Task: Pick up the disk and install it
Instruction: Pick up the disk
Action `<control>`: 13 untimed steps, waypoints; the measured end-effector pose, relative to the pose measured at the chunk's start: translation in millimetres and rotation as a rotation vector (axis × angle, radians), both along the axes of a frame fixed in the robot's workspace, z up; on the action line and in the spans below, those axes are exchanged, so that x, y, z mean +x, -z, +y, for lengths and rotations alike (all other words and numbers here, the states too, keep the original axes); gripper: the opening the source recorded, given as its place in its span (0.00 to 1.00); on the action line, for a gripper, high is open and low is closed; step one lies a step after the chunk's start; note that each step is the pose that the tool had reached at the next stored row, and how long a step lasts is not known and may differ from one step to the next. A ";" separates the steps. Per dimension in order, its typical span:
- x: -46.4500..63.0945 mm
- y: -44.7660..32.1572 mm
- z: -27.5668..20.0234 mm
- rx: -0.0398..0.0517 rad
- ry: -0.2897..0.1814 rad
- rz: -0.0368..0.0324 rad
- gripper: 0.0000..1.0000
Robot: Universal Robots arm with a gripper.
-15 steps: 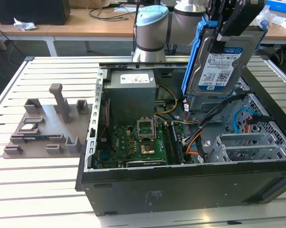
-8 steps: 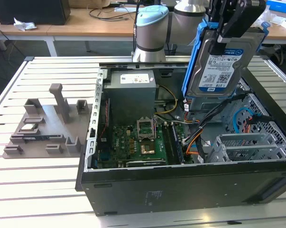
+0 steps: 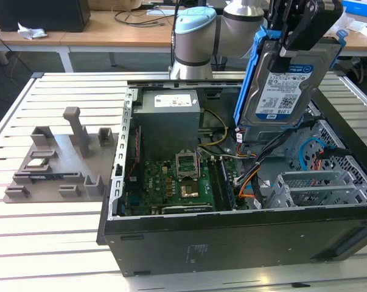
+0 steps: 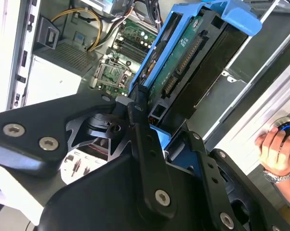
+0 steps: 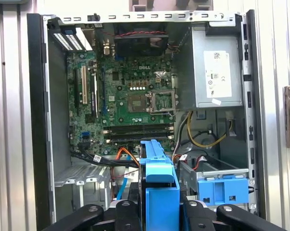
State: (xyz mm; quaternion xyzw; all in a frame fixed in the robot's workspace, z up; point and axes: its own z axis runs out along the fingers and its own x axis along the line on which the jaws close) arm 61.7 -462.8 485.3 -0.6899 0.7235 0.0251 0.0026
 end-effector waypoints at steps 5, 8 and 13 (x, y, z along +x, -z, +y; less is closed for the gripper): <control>0.0 0.6 -3.0 -0.0001 0.000 0.0000 0.37; 0.0 1.0 -4.7 0.0000 0.000 0.0000 0.37; 0.0 1.5 -7.4 -0.0001 0.000 -0.0001 0.37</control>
